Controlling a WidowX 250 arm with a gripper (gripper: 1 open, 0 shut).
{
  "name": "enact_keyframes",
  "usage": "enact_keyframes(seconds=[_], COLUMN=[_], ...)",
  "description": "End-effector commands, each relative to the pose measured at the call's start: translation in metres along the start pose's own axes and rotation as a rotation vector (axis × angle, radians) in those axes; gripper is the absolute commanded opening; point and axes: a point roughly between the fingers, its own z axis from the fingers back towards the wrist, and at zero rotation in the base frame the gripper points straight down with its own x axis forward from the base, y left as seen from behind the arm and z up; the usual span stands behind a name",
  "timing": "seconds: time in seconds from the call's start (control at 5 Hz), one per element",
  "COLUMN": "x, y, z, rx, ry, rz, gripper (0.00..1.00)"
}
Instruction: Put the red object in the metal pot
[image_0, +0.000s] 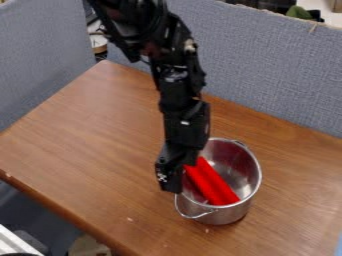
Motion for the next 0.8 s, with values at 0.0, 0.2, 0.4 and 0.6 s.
enact_keyframes(seconds=[0.0, 0.2, 0.4, 0.6], x=[-0.014, 0.004, 0.025, 0.014], y=[0.006, -0.011, -0.025, -0.028], z=[0.001, 0.022, 0.032, 0.063], rx=[0.026, 0.029, 0.021, 0.025], ry=[-0.002, 0.001, 0.045, 0.099], rz=[0.099, 0.221, 0.094, 0.122], gripper=[1.00, 1.00, 1.00, 1.00])
